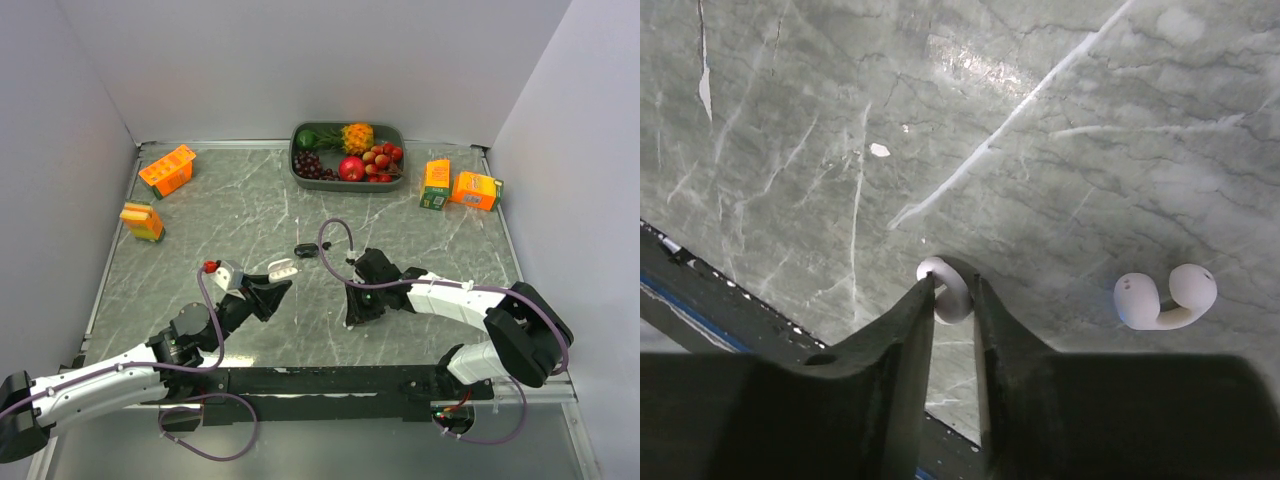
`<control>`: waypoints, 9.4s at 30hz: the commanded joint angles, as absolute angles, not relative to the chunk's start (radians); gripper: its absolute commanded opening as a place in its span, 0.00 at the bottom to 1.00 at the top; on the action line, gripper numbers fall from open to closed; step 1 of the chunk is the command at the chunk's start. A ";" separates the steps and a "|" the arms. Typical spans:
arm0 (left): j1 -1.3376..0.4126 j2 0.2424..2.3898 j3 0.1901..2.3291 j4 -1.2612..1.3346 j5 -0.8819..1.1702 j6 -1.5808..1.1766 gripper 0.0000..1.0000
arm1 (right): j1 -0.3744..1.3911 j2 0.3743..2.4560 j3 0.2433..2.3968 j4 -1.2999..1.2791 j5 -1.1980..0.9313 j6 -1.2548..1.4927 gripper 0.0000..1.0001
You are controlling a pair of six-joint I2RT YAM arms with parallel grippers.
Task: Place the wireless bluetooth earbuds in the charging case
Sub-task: Pick up the earbud from the center of the board, then place the earbud in the charging case, then pick up the earbud from the center of the board.
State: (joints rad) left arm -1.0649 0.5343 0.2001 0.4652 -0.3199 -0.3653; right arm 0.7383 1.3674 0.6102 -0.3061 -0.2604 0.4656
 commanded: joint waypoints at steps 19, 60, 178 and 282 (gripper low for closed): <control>-1.074 0.529 0.242 0.526 -0.220 -0.305 0.01 | 0.750 0.924 0.929 -0.486 -0.149 0.325 0.00; -0.868 0.890 0.491 0.538 0.775 -0.344 0.01 | 1.167 0.957 1.223 -0.629 -0.150 -0.140 0.00; -0.973 0.634 0.273 0.575 0.233 -0.394 0.01 | 0.538 1.207 0.549 -0.387 -0.127 0.486 0.22; -1.020 0.595 0.261 0.558 0.130 -0.387 0.01 | 0.578 1.296 0.542 -0.023 -0.238 0.883 0.00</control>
